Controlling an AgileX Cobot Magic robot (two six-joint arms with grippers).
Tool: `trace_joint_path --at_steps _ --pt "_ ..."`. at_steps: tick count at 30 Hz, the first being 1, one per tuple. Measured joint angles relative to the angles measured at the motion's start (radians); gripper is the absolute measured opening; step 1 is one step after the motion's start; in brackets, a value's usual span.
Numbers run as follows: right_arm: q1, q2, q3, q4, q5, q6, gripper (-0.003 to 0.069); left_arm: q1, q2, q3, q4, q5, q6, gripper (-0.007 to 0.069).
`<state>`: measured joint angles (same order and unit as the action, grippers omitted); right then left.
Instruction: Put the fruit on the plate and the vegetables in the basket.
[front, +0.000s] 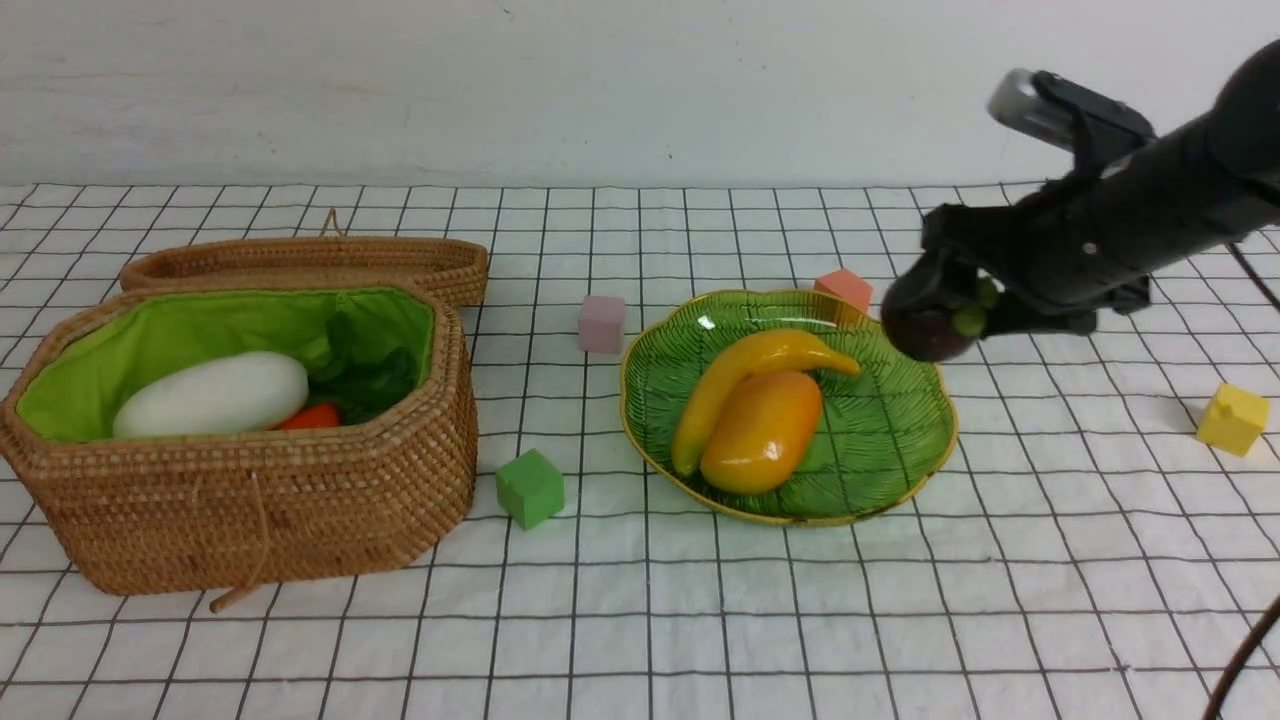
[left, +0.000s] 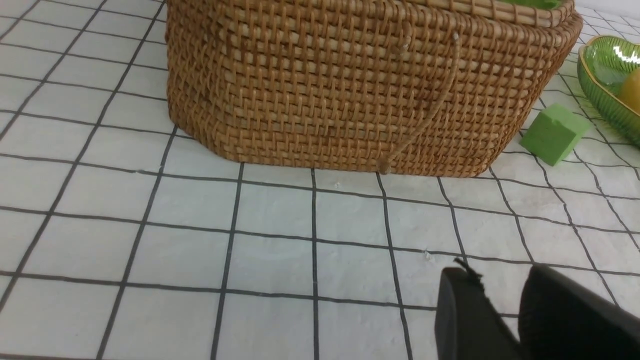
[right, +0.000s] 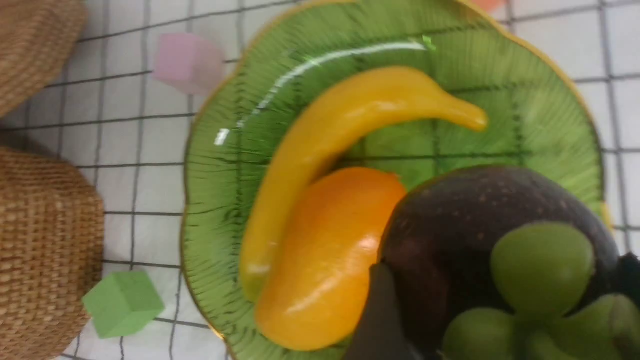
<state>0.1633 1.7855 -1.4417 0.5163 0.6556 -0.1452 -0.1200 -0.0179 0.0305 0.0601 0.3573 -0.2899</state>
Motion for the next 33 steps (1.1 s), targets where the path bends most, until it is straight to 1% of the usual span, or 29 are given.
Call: trace_joint_path --at_steps 1,5,9,15,17,18,19,21,23,27,28,31,32,33 --pt "0.024 0.013 0.0 0.008 -0.026 -0.024 0.0547 0.0 0.0 0.0 0.0 0.0 0.0 0.0171" --pt "0.07 0.094 0.0 0.002 -0.052 -0.049 0.0547 0.0 0.0 0.0 0.0 0.0 0.0 0.0175" --pt "0.072 0.152 0.0 -0.014 -0.058 -0.05 0.0547 0.0 0.0 0.0 0.0 0.0 0.0 0.0179" --pt "0.07 0.163 0.0 -0.02 -0.064 -0.025 0.0551 0.0 0.0 0.0 0.0 0.0 0.0 0.0185" --pt "0.07 0.158 0.0 -0.023 -0.063 -0.011 0.0603 0.0 0.0 0.0 0.0 0.0 0.0 0.0186" --pt "0.07 0.155 0.0 -0.026 -0.061 -0.01 0.0615 0.0 0.0 0.0 0.0 0.0 0.0 0.0187" --pt "0.069 0.138 0.0 -0.035 -0.051 -0.007 0.0655 0.0 0.0 0.0 0.0 0.0 0.0 0.0187" --pt "0.063 0.103 0.0 -0.049 -0.025 -0.002 0.0678 0.0 0.0 0.0 0.0 0.0 0.0 0.019" --pt "0.057 0.078 0.0 -0.055 -0.01 0.002 0.0681 0.0 0.0 0.0 0.0 0.0 0.0 0.0192" --pt "0.017 -0.094 0.0 -0.083 0.119 0.017 0.0647 0.0 0.0 0.0 0.0 0.0 0.0 0.0197" --pt "0.016 -0.102 0.0 -0.085 0.136 0.017 0.0638 0.0 0.0 0.0 0.0 0.0 0.0 0.0197" --pt "0.011 -0.272 0.0 -0.108 0.302 0.019 0.0559 0.0 0.0 0.0 0.0 0.0 0.0 0.0202" --pt "0.011 -0.281 0.0 -0.111 0.313 0.019 0.0553 0.0 0.0 0.0 0.0 0.0 0.0 0.0202" --pt "0.012 -0.345 0.0 -0.123 0.396 0.019 0.0511 0.0 0.0 0.0 0.0 0.0 0.0 0.0204"
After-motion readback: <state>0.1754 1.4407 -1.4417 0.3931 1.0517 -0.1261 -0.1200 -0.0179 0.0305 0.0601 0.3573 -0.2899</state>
